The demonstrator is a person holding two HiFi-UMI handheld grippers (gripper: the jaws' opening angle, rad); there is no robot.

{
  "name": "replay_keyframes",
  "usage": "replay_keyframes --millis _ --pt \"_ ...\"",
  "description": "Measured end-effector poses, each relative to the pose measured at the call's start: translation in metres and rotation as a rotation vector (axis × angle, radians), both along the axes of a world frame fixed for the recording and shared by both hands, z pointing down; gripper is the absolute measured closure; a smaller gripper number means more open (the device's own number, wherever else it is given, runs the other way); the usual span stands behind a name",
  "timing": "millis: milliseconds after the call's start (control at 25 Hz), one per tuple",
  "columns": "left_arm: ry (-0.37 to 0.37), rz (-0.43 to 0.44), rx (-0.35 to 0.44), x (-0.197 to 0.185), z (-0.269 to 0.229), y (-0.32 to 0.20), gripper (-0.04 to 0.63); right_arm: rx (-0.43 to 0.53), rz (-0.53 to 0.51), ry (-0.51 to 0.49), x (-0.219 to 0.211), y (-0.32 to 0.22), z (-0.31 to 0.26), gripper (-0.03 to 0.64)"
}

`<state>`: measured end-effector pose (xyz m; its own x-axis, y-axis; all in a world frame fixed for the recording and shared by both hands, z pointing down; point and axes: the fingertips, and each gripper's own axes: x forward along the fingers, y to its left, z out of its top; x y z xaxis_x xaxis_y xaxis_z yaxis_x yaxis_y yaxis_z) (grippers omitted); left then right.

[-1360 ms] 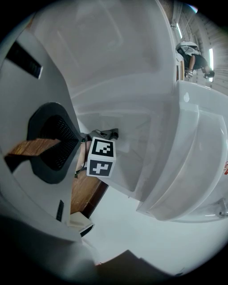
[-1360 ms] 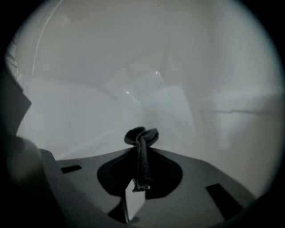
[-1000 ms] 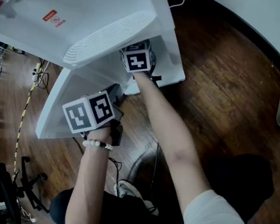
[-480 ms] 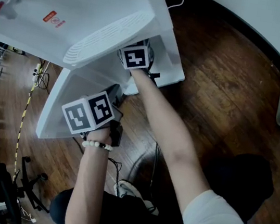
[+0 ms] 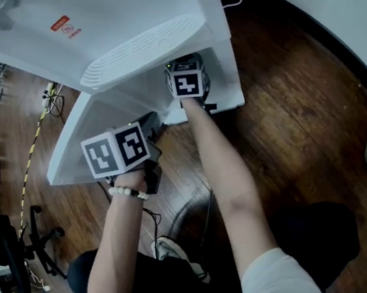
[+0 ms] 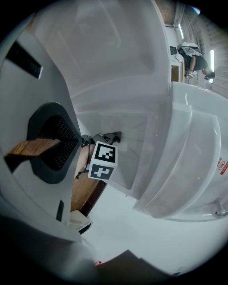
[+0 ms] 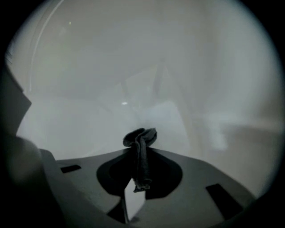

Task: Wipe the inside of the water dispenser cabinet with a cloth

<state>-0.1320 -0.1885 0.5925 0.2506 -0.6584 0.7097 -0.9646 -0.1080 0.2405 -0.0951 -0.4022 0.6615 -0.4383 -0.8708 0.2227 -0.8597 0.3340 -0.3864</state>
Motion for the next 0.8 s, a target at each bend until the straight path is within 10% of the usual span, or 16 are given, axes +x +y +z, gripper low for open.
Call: replay_keyframes --millis 800 --pt "-0.001 0.009 -0.027 0.002 0.015 -0.005 0.598 -0.164 0.093 0.041 0.023 0.003 0.071 0.555"
